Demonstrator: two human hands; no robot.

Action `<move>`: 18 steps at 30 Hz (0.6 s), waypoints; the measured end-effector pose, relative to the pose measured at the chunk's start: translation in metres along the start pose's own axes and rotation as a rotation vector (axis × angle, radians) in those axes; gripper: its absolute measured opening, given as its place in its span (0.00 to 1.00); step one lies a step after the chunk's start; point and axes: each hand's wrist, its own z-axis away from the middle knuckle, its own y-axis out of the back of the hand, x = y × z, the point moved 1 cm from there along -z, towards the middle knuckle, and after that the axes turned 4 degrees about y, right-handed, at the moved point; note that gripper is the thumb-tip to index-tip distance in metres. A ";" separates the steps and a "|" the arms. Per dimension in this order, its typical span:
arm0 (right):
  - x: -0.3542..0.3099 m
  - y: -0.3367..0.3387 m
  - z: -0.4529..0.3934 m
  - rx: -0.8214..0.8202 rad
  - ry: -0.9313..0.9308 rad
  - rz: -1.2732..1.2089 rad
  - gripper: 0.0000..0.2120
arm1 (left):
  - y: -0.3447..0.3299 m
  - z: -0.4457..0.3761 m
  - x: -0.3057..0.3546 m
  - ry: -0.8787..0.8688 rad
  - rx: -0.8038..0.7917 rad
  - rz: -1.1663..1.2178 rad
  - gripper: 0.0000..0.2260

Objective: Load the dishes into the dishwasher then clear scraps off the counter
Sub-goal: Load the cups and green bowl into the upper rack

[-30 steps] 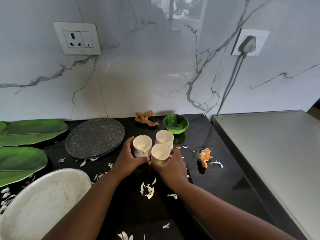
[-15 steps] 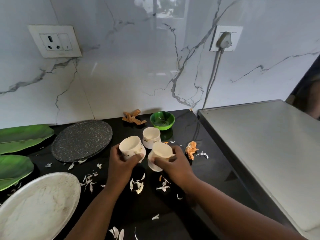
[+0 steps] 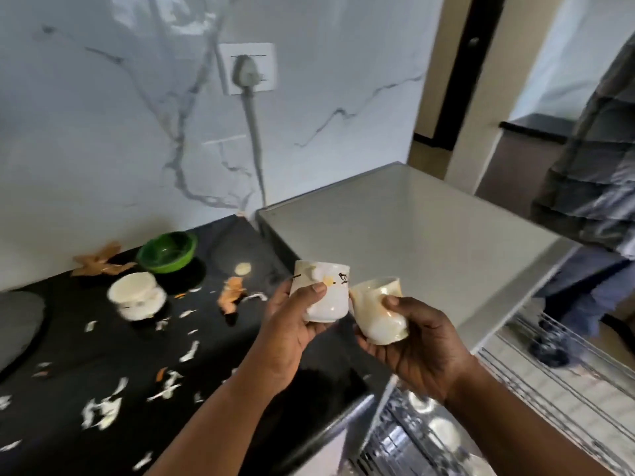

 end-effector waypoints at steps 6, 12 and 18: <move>-0.072 0.139 0.082 0.220 0.122 -0.115 0.37 | -0.131 -0.025 -0.095 0.199 -0.161 -0.150 0.27; -0.103 0.286 0.146 0.496 0.088 -0.125 0.37 | -0.227 -0.059 -0.223 0.410 -0.142 -0.459 0.21; -0.089 0.364 0.159 0.858 -0.074 0.462 0.28 | -0.221 -0.087 -0.316 0.491 -0.085 -0.997 0.30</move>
